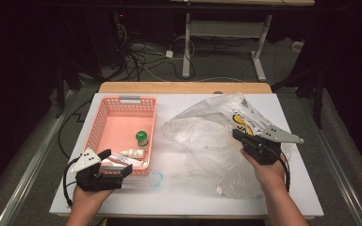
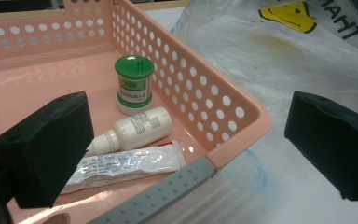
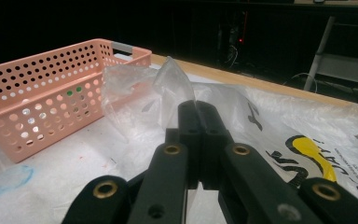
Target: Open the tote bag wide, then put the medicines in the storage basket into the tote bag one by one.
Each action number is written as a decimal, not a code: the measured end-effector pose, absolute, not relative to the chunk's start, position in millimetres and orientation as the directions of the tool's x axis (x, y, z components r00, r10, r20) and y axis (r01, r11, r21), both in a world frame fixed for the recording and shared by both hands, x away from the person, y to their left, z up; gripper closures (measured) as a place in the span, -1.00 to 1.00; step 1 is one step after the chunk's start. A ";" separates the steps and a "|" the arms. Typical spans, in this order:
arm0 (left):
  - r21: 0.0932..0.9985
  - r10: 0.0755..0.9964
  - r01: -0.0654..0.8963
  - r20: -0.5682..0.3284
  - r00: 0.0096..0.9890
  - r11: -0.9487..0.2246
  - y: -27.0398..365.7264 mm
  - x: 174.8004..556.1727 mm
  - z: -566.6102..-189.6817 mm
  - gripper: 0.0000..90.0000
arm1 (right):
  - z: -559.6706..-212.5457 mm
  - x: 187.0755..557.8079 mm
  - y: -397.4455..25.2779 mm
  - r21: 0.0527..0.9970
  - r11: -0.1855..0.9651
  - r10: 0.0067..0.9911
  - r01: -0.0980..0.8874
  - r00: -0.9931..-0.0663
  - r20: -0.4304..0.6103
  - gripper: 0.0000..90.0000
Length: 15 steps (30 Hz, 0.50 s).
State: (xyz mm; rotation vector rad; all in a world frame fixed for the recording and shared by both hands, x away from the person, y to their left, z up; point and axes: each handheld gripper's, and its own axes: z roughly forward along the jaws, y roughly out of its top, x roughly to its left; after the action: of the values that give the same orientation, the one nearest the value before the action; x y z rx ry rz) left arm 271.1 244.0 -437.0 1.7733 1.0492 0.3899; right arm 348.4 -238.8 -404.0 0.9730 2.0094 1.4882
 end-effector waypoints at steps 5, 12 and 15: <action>0.865 0.795 0.487 -0.209 0.570 -0.121 249.8 274.5 -437.0 -0.87 | -404.6 348.9 -239.1 0.947 0.174 0.762 0.270 -0.646 0.045 1.00; 0.863 0.785 0.497 -0.243 0.570 -0.094 262.3 278.0 -434.7 -0.50 | -405.8 350.5 -239.6 0.945 0.172 0.765 0.279 -0.642 0.050 1.00; 0.861 0.798 0.498 -0.229 0.557 -0.100 265.2 276.5 -432.9 -0.23 | -406.5 349.7 -238.8 0.943 0.181 0.763 0.279 -0.645 0.044 1.00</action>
State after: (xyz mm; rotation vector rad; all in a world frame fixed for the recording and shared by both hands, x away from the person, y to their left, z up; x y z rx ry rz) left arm 276.5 265.2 -432.9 1.7558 1.0791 0.3623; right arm 349.7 -238.8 -406.5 0.9780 2.0227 1.4669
